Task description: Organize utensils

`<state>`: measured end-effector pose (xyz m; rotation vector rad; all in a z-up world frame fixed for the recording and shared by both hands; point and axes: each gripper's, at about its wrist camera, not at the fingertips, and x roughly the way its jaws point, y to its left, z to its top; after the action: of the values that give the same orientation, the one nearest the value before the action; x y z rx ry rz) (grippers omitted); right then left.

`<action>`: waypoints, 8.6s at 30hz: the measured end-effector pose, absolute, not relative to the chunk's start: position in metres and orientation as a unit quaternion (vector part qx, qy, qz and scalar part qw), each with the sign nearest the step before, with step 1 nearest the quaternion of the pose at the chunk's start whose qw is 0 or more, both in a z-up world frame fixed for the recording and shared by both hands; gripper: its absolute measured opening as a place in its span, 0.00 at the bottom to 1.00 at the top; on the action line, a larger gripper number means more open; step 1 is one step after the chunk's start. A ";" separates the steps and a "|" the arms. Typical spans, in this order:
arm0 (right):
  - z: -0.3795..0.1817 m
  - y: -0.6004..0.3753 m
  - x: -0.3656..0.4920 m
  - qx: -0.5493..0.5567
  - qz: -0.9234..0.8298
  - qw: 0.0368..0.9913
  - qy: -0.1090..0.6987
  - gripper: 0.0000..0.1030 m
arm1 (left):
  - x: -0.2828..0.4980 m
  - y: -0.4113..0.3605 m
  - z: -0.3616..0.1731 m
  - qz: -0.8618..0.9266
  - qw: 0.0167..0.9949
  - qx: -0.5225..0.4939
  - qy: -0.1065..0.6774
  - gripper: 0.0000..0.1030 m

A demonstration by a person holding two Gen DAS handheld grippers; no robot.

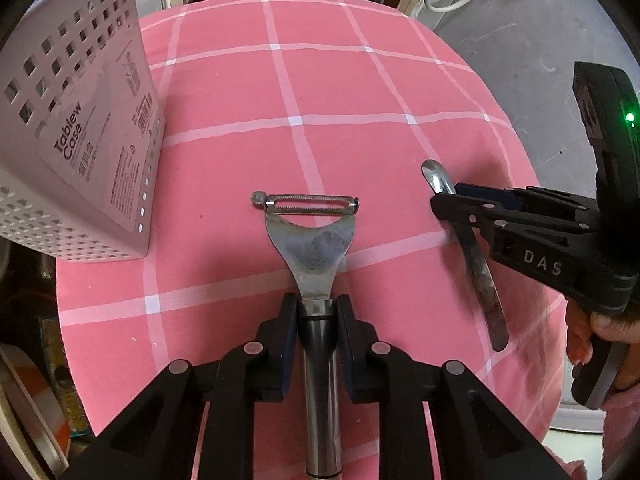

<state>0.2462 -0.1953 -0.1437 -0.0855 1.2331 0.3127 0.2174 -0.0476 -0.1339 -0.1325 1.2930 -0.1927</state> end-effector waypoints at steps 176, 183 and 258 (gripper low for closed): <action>-0.006 -0.201 0.009 0.032 0.037 0.981 0.187 0.99 | -0.001 0.038 -0.015 -0.004 0.973 -0.062 0.221 0.99; -0.010 -0.198 0.014 0.036 0.043 0.979 0.197 0.99 | 0.000 0.037 -0.015 -0.004 0.973 -0.061 0.222 0.99; -0.012 -0.186 0.005 0.042 0.042 0.979 0.196 0.99 | 0.000 0.040 -0.014 -0.006 0.973 -0.055 0.224 0.99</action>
<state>0.0046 -0.1859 -0.0124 0.0851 0.3942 0.0850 -0.0004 0.0405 -0.0138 -0.1111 0.4515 -0.0114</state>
